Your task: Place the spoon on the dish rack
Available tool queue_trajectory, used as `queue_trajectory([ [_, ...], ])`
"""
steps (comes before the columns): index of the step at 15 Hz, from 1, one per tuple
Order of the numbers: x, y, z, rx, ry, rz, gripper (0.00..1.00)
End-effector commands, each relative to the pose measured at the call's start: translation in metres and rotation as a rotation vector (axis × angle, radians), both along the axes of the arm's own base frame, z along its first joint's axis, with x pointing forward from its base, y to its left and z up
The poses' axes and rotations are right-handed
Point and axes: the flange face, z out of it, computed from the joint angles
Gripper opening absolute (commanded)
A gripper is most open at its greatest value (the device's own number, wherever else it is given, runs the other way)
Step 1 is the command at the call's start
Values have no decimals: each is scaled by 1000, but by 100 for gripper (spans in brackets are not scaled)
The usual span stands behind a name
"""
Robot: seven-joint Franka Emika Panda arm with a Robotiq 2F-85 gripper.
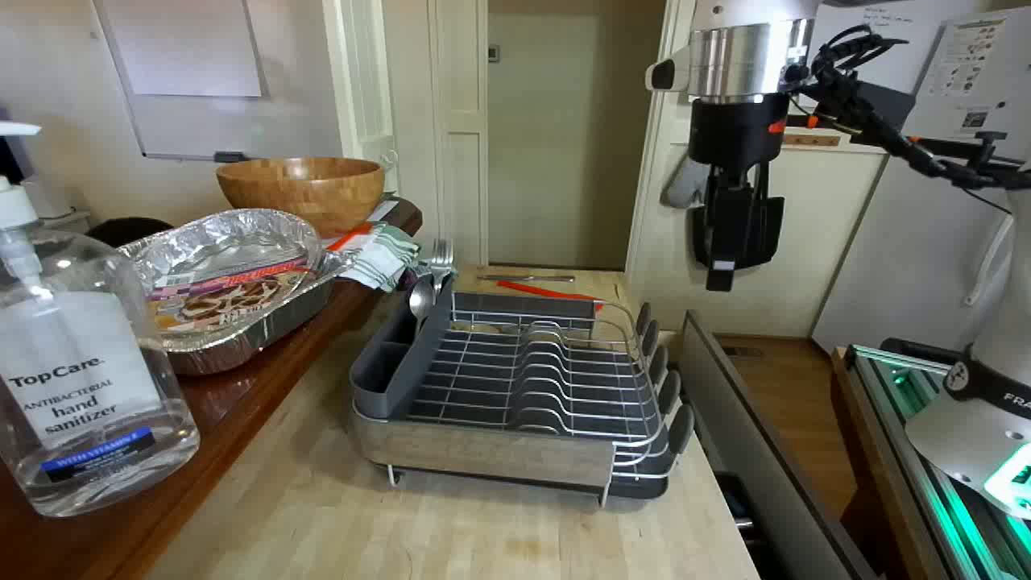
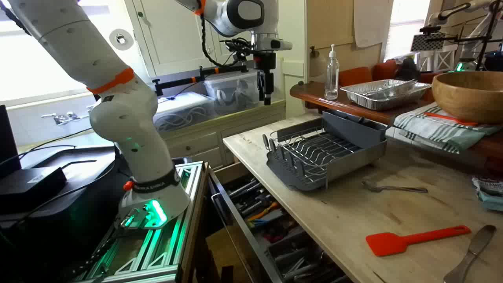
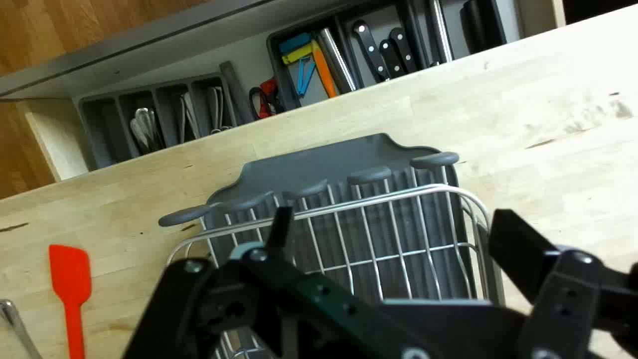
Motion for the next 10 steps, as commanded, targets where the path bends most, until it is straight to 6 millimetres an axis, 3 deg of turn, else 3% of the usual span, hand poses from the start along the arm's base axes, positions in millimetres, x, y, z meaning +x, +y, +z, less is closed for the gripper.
queue_trajectory([
  [1, 0, 0, 0, 0, 1, 0, 100],
  [7, 0, 0, 0, 0, 1, 0, 100],
  [10, 3, -26, 2, 1, -29, -112, 100],
])
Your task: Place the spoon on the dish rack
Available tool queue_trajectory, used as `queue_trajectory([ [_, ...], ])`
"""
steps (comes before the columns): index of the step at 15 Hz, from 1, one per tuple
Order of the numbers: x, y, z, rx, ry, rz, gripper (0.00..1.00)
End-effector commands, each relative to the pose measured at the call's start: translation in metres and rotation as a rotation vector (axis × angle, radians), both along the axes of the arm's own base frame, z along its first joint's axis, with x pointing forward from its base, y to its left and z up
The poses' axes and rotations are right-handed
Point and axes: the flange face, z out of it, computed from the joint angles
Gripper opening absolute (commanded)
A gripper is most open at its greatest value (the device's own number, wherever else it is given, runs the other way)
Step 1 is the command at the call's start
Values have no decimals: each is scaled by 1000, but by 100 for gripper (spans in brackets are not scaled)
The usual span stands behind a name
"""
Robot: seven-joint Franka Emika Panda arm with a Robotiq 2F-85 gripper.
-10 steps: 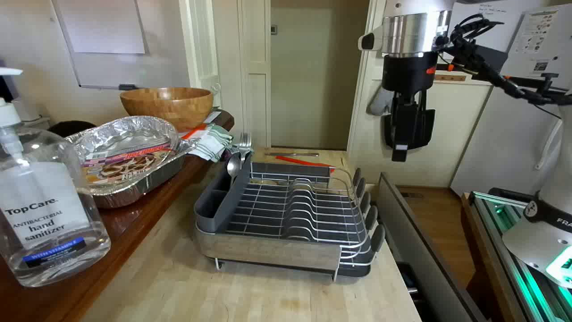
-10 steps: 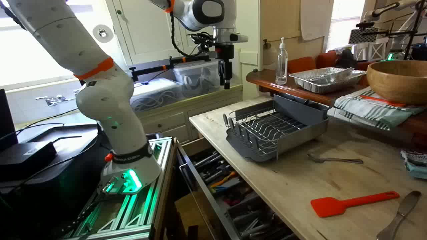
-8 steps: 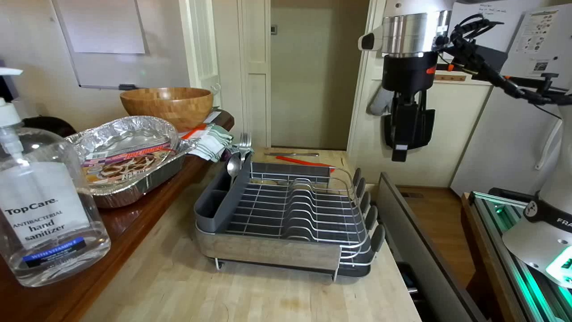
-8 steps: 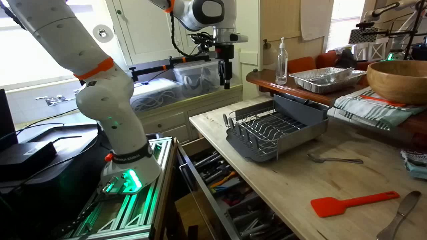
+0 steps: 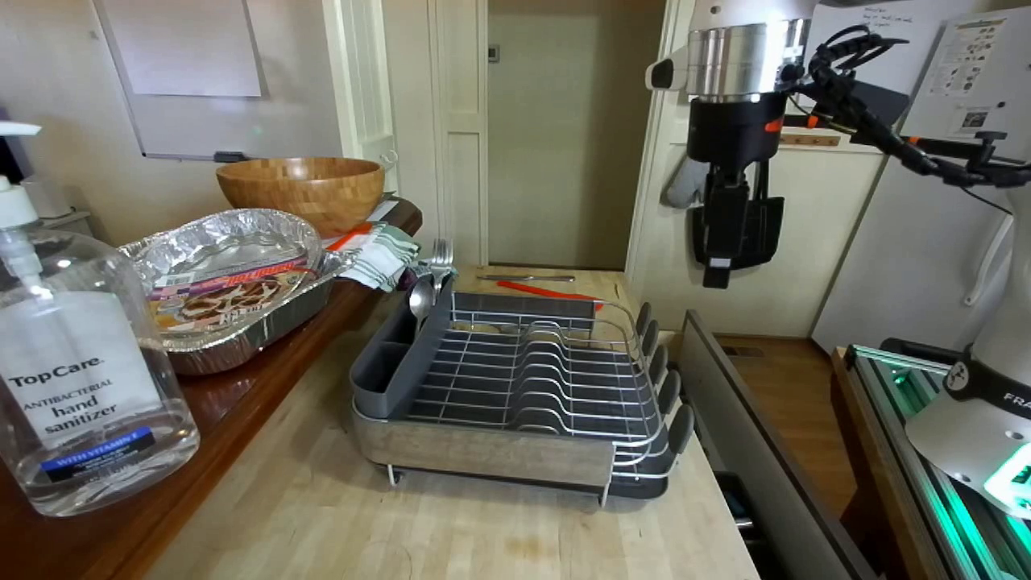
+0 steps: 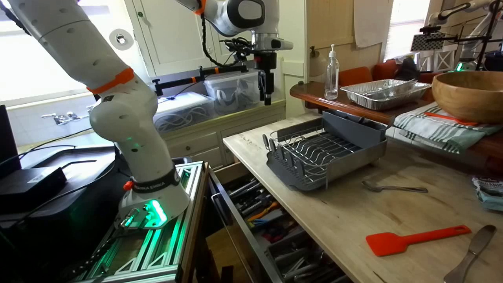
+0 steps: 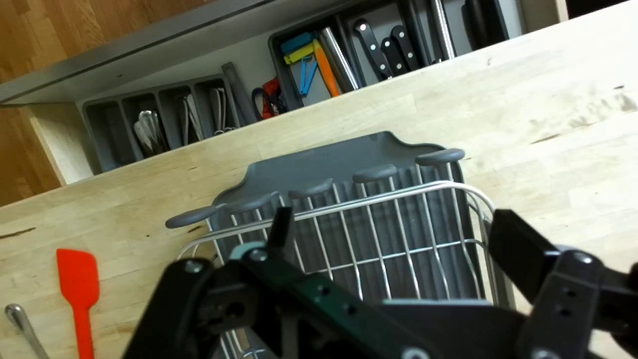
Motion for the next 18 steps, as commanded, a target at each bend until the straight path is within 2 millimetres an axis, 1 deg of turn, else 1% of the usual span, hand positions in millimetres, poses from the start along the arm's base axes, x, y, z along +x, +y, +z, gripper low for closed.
queue_trajectory([
  [1, 3, -34, 2, 15, -34, -132, 100],
  [5, 12, -82, 10, 59, -114, -235, 100],
  [8, 20, -115, 11, 78, -205, -245, 100],
  [12, 30, -156, 1, 112, -293, -233, 100],
  [13, 32, -166, -2, 116, -290, -252, 100],
  [14, 35, -151, 6, 115, -271, -253, 100],
  [15, 35, -157, 5, 116, -271, -259, 100],
  [18, 36, -154, 7, 116, -275, -250, 100],
])
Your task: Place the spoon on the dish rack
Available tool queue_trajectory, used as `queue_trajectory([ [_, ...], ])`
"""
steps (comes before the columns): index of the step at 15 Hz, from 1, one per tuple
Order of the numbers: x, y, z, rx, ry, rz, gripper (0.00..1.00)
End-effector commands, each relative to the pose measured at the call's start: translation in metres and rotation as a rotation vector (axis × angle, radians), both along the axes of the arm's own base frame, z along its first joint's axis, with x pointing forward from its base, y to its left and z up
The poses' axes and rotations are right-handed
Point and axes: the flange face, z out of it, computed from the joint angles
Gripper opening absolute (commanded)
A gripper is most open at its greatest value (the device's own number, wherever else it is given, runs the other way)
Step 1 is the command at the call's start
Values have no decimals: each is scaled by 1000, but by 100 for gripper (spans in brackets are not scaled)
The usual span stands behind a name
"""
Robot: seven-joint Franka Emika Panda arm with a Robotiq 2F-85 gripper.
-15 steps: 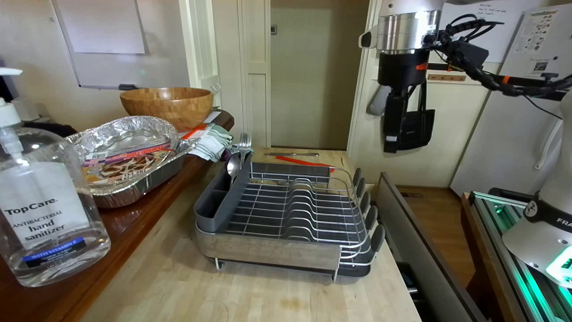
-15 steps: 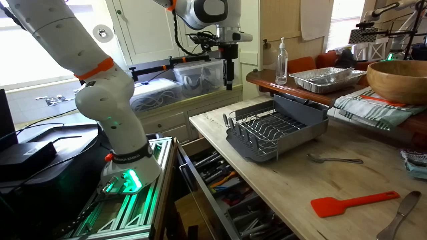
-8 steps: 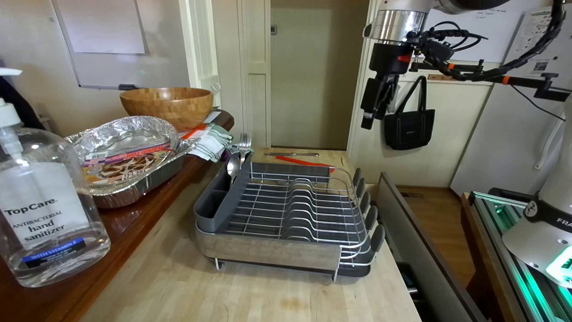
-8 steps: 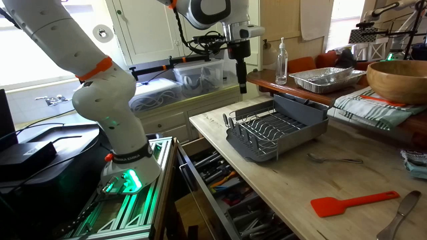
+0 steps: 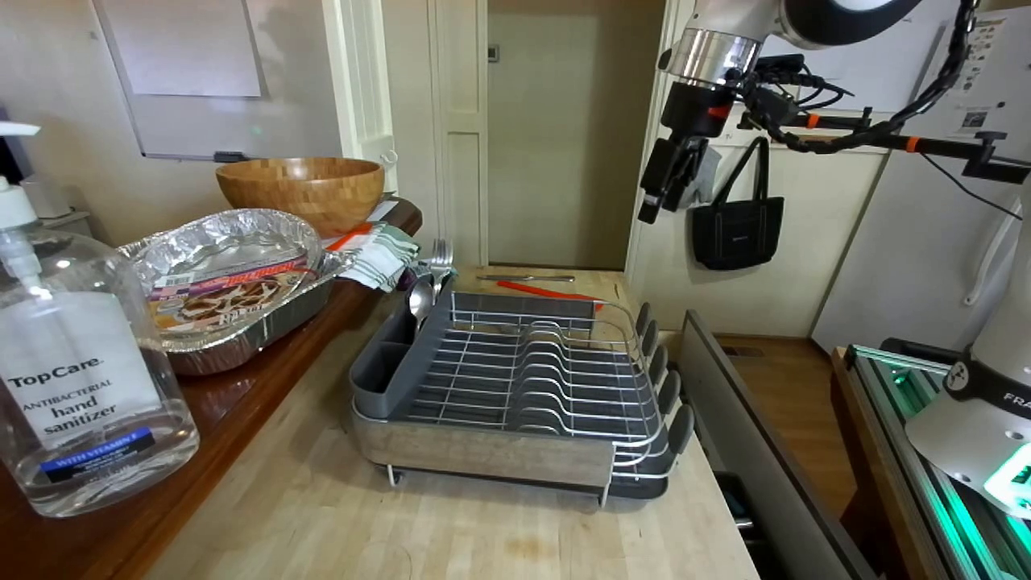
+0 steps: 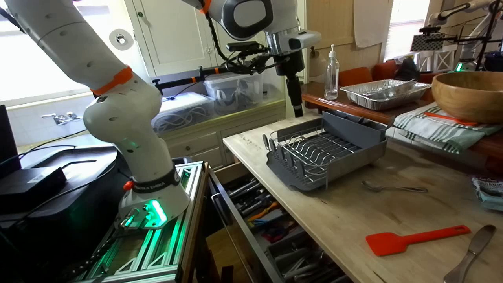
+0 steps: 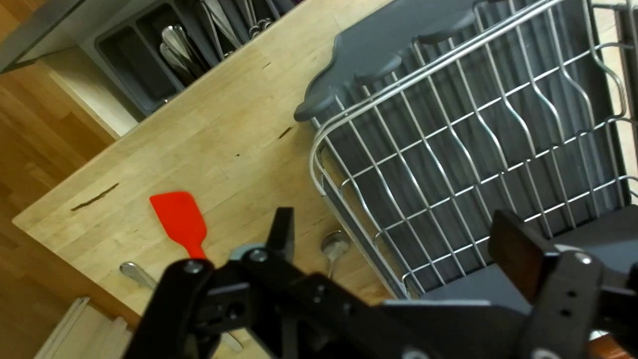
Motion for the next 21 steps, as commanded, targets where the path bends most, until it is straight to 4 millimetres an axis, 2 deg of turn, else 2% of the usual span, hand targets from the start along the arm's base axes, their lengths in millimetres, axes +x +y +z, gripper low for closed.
queue_trajectory([
  [1, 0, 1, 1, -1, 0, 3, 100],
  [5, 2, -1, 0, -9, 5, -7, 100],
  [10, 34, -60, -1, 21, -32, -163, 100],
  [14, 61, -93, -9, 42, -74, -209, 100],
  [17, 82, -102, -22, 44, -90, -210, 100],
  [21, 102, -104, -34, 36, -62, -209, 100],
])
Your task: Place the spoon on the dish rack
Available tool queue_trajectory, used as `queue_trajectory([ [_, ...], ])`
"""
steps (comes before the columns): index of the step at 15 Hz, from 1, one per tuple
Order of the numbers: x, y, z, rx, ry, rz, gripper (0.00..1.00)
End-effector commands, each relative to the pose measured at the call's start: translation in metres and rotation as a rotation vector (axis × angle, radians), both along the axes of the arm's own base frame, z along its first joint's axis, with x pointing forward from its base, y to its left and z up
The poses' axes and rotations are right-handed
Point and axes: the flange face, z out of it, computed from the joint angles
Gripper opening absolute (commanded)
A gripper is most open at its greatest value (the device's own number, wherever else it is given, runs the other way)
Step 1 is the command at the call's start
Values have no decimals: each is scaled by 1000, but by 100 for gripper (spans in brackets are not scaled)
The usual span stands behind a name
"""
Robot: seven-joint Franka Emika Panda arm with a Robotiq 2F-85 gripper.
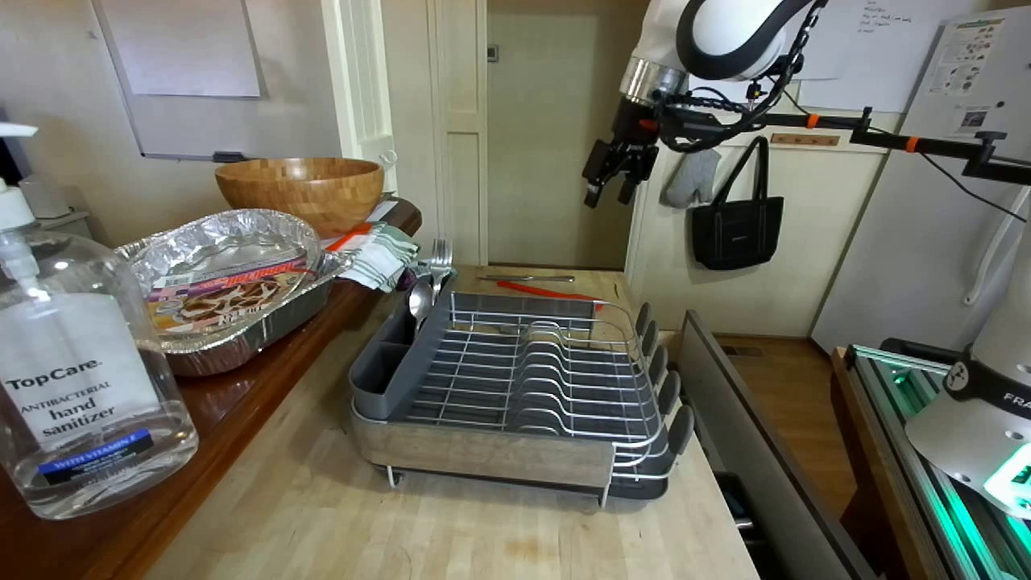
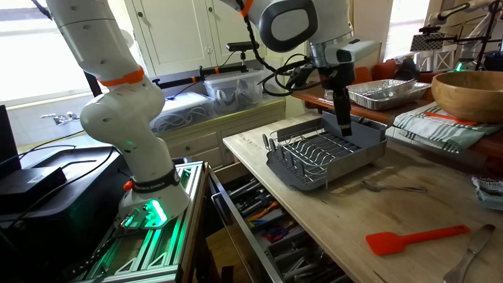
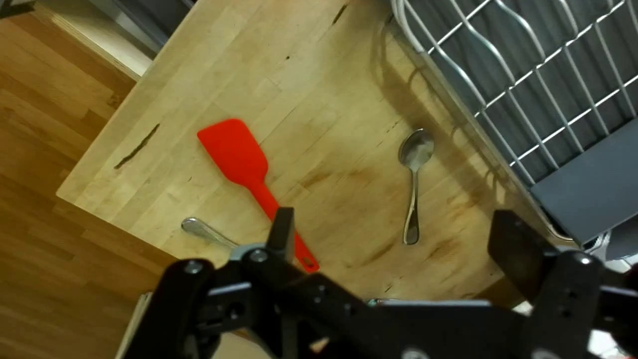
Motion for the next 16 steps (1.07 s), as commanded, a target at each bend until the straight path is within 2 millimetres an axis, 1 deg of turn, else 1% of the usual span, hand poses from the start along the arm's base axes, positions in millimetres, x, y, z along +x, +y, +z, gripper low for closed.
queue_trajectory([
  [1, 18, -2, -7, 3, 32, -18, 100],
  [2, 10, -2, -6, 0, 12, -1, 100],
  [5, 16, -3, -7, 0, 14, -4, 100],
  [9, 16, -3, -6, 0, 12, -4, 100],
  [10, 24, -10, -9, -3, 12, -39, 100],
  [12, 35, -23, -13, 20, 26, -46, 100],
  [14, 49, -41, -18, 37, 29, -86, 100],
  [16, 64, -52, -23, 39, 19, -106, 100],
])
